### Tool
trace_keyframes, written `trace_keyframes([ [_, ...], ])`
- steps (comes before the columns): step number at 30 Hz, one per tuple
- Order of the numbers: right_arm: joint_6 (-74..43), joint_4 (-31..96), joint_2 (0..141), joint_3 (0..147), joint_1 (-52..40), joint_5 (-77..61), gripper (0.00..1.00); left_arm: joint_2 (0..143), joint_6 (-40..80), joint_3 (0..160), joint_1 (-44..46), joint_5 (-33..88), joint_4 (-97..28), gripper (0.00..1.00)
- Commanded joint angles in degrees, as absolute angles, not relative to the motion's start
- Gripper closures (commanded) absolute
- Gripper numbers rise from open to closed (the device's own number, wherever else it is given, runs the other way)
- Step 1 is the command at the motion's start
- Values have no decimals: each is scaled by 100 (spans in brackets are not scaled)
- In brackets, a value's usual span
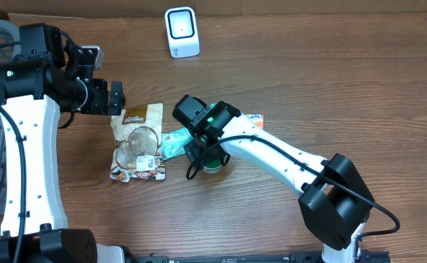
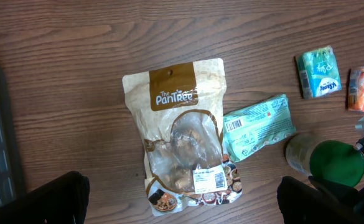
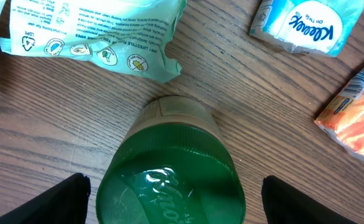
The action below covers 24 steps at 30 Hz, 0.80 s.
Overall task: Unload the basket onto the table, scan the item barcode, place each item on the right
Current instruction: 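Close the right gripper around the jar lid and grip it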
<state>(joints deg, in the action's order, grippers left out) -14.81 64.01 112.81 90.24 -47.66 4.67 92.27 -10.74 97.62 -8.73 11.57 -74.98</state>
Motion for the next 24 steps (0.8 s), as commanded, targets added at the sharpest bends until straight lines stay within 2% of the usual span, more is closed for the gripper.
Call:
trace_keyframes([
  [1,-1503,6372,11391,8993,-4751,440,14,9159,-1181,9874,-860,1157,-7476,0],
  [12,-1503,6366,11489,8993,-4751,438,14,9159,-1181,9874,-860,1160,-7476,0],
  [24,-1505,6383,11489,8993,-4751,436,20,9159,-1181,9874,-860,1160,-7476,0],
])
